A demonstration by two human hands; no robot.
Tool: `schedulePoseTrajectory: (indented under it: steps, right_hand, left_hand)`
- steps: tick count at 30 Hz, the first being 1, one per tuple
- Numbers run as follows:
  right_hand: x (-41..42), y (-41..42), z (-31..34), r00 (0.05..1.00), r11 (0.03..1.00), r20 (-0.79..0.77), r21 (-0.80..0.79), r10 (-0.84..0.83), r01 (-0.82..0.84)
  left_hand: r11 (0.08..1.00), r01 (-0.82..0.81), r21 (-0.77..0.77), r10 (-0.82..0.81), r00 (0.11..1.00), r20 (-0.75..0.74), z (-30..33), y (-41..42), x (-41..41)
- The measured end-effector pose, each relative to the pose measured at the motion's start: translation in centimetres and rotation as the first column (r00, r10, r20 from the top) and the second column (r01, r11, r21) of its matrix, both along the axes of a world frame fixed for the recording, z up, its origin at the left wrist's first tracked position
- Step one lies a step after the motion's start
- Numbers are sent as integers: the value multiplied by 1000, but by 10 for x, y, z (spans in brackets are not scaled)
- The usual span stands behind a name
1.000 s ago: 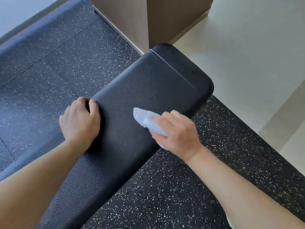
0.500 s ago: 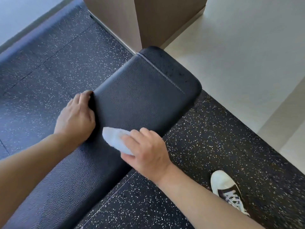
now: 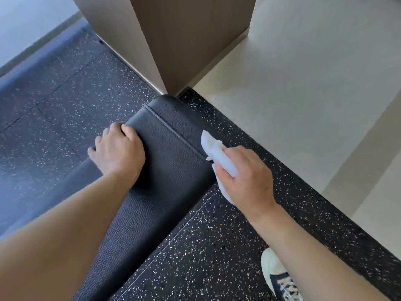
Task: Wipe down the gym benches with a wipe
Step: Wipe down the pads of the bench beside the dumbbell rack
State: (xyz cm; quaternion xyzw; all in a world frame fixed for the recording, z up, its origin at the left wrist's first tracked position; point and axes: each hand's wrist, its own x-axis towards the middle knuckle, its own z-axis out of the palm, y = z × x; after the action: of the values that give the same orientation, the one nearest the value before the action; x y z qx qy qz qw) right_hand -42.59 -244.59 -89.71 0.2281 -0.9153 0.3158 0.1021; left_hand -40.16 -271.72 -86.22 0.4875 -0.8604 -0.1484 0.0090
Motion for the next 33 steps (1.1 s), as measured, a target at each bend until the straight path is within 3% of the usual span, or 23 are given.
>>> schedulePoseTrajectory:
  steps: [7,11,14,17,21,27,33]
  right_hand:
    - [-6,-21,4,999,996,-40,-88,-11,8]
    - [-41,-74,18,999,999,-25,-40,31,-32]
    - [-74,-138,29,985,986,51,-16,165,-164]
    - [-103,-203,35,955,950,84,109,285,-293]
    - [-120,-243,30,913,896,110,177,394,-408]
    - [-100,-161,33,892,901,133,-12,432,-434]
    - [-79,-42,15,861,865,92,-26,500,-500]
  left_hand:
    - [997,2,-81,-2,1000,-4,-9,2,-1]
    - [997,-24,-67,24,1000,9,-8,6,-5]
    - [997,-26,-70,27,1000,8,-6,7,-5]
    - [997,-35,-62,36,999,20,-8,5,-6]
    - [997,-29,-65,32,999,37,-9,5,-8]
    - [997,-44,-63,46,998,42,-9,3,-8]
    - [994,-68,-80,69,998,14,-8,6,-11]
